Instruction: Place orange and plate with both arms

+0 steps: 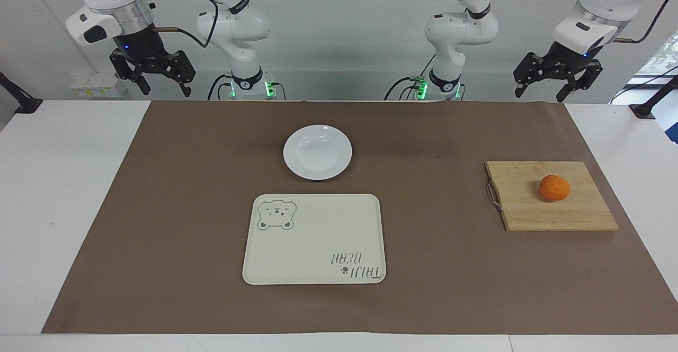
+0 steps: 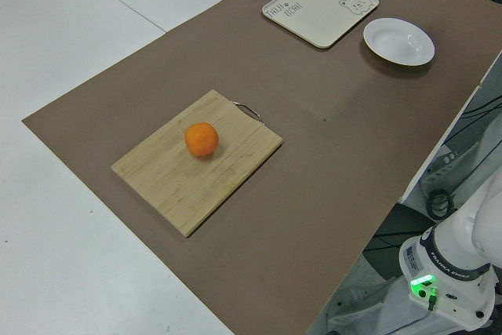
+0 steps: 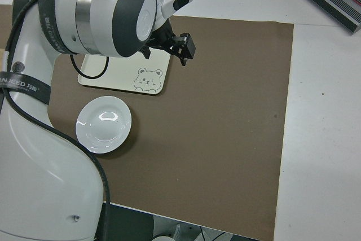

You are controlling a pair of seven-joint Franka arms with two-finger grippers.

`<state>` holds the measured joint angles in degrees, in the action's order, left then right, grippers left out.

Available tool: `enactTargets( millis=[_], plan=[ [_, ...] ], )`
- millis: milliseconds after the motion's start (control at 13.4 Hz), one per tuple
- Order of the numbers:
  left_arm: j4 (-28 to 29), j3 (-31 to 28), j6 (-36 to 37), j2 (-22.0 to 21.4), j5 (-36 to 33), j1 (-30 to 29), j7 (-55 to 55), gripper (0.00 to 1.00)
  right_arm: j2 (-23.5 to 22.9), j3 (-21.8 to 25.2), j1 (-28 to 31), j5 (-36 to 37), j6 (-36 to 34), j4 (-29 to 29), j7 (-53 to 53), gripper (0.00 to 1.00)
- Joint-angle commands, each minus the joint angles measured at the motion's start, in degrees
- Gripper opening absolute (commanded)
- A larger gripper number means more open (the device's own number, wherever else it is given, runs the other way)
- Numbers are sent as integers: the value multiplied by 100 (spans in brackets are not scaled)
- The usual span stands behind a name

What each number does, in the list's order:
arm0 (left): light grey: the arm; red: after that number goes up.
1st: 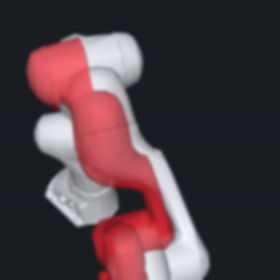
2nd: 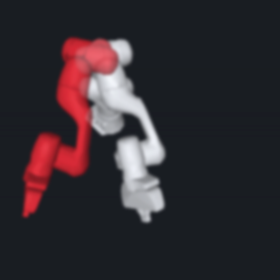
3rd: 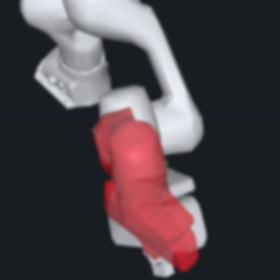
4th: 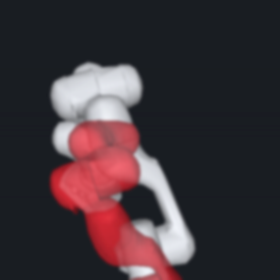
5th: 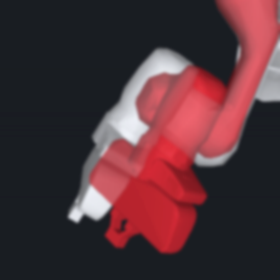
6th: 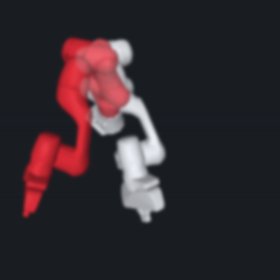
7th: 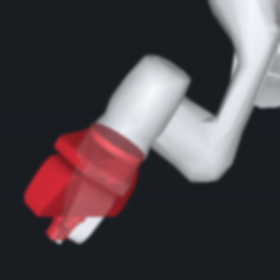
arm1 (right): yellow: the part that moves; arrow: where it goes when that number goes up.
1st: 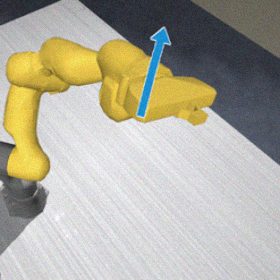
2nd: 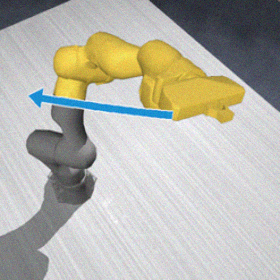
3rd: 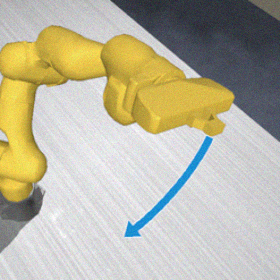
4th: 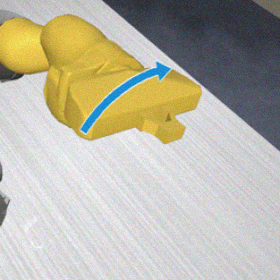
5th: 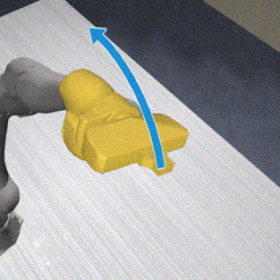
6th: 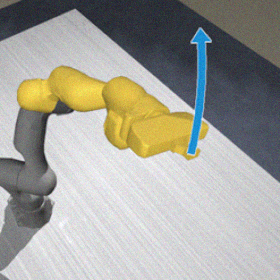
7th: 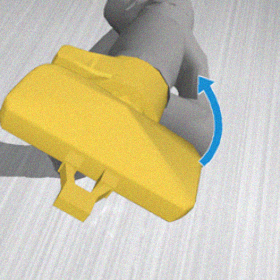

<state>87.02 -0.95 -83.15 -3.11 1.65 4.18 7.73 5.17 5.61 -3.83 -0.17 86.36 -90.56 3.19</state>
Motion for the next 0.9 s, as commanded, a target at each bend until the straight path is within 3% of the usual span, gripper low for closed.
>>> enactTargets(
  millis=[0,822],
  plan=[
    [-54,-11,27,-23,-24,13,-9,100,116,-16,14,69,-49,-111,94,100],
    [-36,-2,1,-49,2,22,44,100,107,-16,14,69,-49,-111,94,100]
  ],
)
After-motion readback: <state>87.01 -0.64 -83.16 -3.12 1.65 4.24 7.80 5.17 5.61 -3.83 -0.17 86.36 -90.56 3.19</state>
